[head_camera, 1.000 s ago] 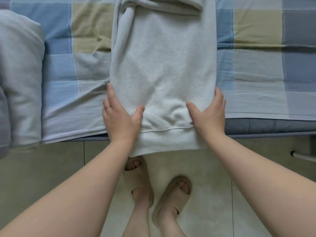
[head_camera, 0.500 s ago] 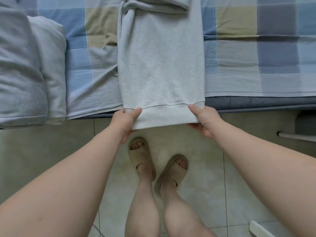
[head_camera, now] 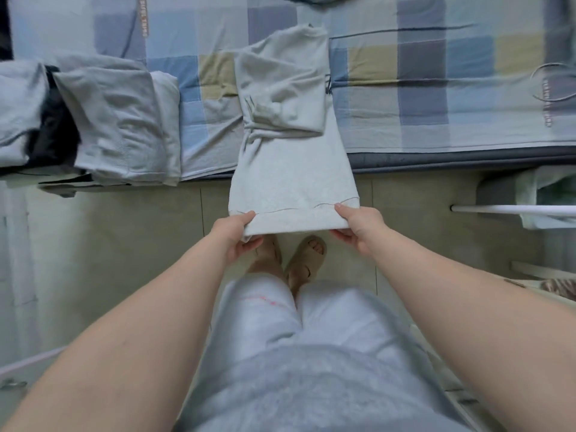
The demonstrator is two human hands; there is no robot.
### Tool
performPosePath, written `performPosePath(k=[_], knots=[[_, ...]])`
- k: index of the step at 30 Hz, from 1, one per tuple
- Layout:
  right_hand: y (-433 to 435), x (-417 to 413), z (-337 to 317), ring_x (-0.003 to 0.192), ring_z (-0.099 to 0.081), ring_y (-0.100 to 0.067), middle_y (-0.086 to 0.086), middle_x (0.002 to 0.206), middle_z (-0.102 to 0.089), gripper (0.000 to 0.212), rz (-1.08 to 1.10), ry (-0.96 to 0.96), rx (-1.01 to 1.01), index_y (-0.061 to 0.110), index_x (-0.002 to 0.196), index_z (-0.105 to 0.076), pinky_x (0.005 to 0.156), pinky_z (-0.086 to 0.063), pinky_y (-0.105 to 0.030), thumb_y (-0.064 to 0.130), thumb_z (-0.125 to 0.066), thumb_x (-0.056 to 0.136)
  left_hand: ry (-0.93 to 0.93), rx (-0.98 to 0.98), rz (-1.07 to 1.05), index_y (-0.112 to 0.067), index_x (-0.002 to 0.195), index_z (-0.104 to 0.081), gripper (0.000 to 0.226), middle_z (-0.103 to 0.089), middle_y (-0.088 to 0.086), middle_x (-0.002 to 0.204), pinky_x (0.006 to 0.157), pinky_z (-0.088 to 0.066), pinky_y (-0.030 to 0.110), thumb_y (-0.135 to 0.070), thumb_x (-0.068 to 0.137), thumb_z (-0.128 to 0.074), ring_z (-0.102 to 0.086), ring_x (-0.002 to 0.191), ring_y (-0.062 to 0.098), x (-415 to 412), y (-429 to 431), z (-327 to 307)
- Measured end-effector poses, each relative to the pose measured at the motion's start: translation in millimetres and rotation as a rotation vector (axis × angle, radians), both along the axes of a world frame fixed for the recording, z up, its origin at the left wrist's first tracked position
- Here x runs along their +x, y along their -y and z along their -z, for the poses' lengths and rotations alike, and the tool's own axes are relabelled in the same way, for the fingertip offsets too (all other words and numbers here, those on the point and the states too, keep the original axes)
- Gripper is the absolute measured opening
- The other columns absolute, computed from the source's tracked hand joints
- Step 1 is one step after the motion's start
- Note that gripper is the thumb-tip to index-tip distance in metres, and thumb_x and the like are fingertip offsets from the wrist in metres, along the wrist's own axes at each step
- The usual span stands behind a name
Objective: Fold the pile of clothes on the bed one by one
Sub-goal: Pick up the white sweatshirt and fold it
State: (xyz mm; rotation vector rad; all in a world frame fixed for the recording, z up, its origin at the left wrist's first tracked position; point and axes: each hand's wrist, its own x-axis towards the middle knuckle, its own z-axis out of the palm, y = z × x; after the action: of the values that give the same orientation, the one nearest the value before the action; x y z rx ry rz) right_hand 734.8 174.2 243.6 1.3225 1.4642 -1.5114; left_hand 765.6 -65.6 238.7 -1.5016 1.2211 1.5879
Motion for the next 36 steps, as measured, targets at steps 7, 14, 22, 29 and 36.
performPosePath(k=[7, 14, 22, 29, 36], knots=[[9, -63, -31, 0.079, -0.068, -0.021, -0.01, 0.1, -0.068, 0.02, 0.066, -0.05, -0.007, 0.007, 0.109, -0.06, 0.058, -0.057, -0.034, 0.011, -0.071, 0.093, -0.097, 0.079, -0.031, -0.016, 0.112, -0.059, 0.011, -0.067, 0.003, 0.085, 0.061, -0.056, 0.03, -0.021, 0.103, -0.056, -0.064, 0.066, 0.013, -64, 6, -29], [39, -182, -30, 0.077, -0.066, -0.02, -0.011, 0.098, -0.065, 0.012, 0.183, -0.073, -0.006, 0.011, 0.101, -0.056, 0.061, -0.057, -0.034, 0.011, -0.067, 0.096, -0.085, 0.177, -0.136, -0.016, 0.1, -0.06, 0.008, -0.063, 0.002, 0.084, 0.075, -0.053, 0.03, -0.022, 0.101, -0.055, -0.062, 0.069, 0.011, -187, 36, -26], [65, -319, 14, 0.065, -0.067, -0.013, -0.006, 0.087, -0.066, 0.006, 0.242, -0.108, -0.01, 0.014, 0.104, -0.057, 0.057, -0.053, -0.03, 0.012, -0.06, 0.1, -0.072, 0.238, -0.069, -0.017, 0.082, -0.064, 0.018, -0.069, -0.004, 0.068, 0.076, -0.048, 0.027, -0.021, 0.095, -0.052, -0.063, 0.072, 0.01, -335, 60, 11], [71, -417, 104, 0.052, -0.068, -0.007, -0.002, 0.088, -0.067, 0.028, 0.253, -0.13, 0.026, 0.015, 0.127, -0.057, 0.045, -0.052, -0.022, 0.01, -0.059, 0.099, -0.086, 0.195, -0.066, -0.02, 0.075, -0.062, 0.023, -0.068, -0.009, 0.062, 0.077, -0.047, 0.024, -0.015, 0.092, -0.048, -0.062, 0.069, 0.007, -433, 57, 87], [72, -479, 217, 0.051, -0.067, -0.006, -0.003, 0.091, -0.069, 0.035, 0.208, -0.177, 0.04, 0.013, 0.13, -0.059, 0.041, -0.048, -0.019, 0.01, -0.063, 0.095, -0.171, 0.09, -0.143, -0.023, 0.092, -0.064, 0.019, -0.071, -0.01, 0.069, 0.068, -0.046, 0.025, -0.024, 0.099, -0.047, -0.065, 0.07, 0.006, -482, 47, 196]])
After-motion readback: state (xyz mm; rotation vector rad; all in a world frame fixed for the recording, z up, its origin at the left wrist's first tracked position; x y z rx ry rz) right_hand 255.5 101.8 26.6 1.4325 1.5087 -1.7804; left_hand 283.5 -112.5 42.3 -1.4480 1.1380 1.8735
